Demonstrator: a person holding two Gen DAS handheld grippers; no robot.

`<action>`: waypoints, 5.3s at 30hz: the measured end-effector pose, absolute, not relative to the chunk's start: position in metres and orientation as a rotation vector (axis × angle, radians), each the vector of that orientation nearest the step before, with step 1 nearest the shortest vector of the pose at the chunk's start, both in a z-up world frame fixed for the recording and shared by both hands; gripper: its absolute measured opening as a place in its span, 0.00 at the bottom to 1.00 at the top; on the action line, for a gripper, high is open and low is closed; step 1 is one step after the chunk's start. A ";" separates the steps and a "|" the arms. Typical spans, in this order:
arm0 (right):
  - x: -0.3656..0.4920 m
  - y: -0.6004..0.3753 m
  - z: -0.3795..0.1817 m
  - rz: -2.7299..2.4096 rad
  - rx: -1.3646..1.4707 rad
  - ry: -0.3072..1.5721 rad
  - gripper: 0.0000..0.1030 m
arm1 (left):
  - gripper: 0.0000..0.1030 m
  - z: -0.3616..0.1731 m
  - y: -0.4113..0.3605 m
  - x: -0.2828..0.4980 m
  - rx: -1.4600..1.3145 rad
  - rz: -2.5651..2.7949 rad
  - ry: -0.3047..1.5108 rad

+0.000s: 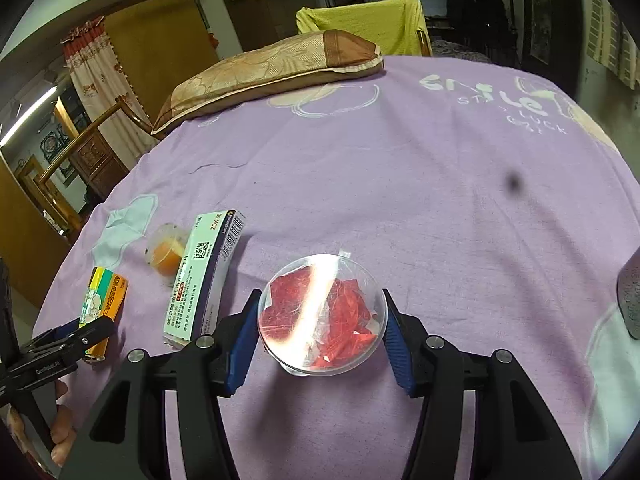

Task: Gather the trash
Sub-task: 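Grasp the clear cup of red wrappers with the right tool while the left tool grasps the striped box, then lower the striped box and red-wrapper cup into the red wastebasket and open both tools, then raise both tools back over the table toward the fruit cup and medicine box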

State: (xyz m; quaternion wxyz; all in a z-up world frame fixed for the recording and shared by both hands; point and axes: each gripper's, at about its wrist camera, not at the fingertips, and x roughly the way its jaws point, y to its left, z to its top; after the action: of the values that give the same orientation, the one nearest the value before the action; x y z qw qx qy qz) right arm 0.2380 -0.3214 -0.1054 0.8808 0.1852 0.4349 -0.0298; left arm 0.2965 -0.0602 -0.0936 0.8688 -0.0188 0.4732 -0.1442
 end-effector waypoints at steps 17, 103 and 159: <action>0.221 -0.317 -0.079 -0.049 0.376 0.810 0.55 | 0.45 -0.080 -0.073 0.271 0.046 -0.387 0.888; 0.121 0.141 -0.038 0.768 0.008 0.932 0.55 | 0.93 -0.129 0.378 0.047 -0.287 0.408 0.780; 0.160 -0.322 -0.081 -0.032 0.277 0.800 0.91 | 0.94 -0.060 -0.119 0.292 0.212 -0.317 0.901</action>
State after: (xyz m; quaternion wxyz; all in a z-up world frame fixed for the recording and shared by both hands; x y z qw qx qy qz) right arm 0.1601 -0.3216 -0.0814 0.9116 0.1343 0.3883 -0.0157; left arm 0.2918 -0.1188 -0.0602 0.8828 0.1020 0.4327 -0.1521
